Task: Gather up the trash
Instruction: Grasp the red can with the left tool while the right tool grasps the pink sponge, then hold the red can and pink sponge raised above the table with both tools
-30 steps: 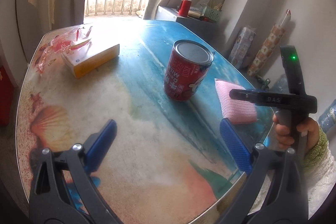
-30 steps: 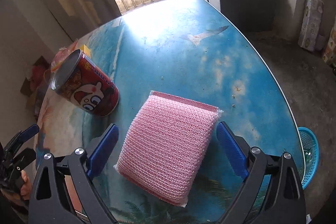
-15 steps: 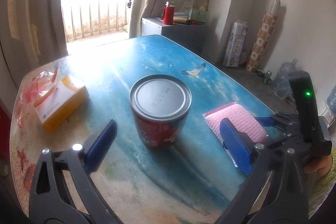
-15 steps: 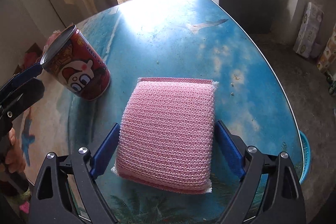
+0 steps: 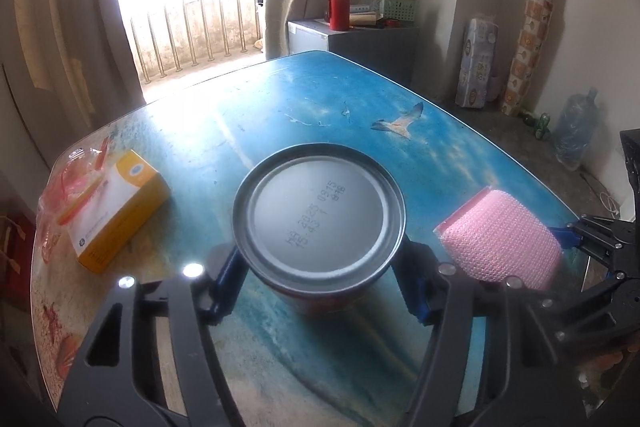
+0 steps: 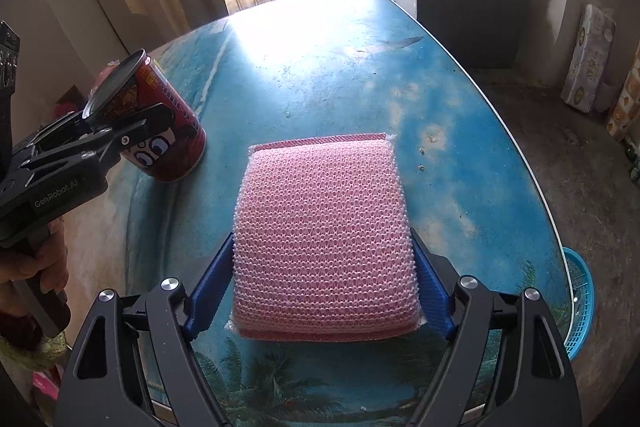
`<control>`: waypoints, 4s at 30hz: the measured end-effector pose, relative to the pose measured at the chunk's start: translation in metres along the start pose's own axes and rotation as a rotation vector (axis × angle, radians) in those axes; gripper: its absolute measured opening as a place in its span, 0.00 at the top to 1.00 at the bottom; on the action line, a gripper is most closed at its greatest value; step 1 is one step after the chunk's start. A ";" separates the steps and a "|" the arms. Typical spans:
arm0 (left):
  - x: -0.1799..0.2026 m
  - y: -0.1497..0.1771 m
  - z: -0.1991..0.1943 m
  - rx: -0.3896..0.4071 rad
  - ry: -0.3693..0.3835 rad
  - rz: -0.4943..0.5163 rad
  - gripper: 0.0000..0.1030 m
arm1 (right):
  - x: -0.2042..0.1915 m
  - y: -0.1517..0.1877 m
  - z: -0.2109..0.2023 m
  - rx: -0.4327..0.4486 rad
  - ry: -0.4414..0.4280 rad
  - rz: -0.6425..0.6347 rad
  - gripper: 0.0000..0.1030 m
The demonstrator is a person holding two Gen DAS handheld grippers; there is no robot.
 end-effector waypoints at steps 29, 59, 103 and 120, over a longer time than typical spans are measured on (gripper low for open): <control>-0.013 0.084 -0.072 -0.074 0.003 -0.097 0.36 | -0.044 0.021 0.001 -0.063 -0.070 -0.065 0.19; -0.009 0.096 -0.054 -0.139 -0.050 -0.082 0.39 | -0.044 0.023 0.002 -0.082 -0.019 -0.037 0.24; -0.011 0.096 -0.053 -0.149 -0.045 -0.087 0.39 | -0.042 0.022 0.001 -0.092 -0.037 -0.017 0.22; -0.012 0.096 -0.052 -0.149 -0.043 -0.088 0.39 | -0.042 0.023 0.001 -0.092 -0.040 -0.017 0.22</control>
Point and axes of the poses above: each gripper's, at about its wrist camera, not at the fingertips, and z roughly the way its jaws point, x to its right, y to its underside, the point moved 9 cm from there along z, roughly the way its jaws point, and after that the axes turned 15 degrees about z, right-handed, at the moved point
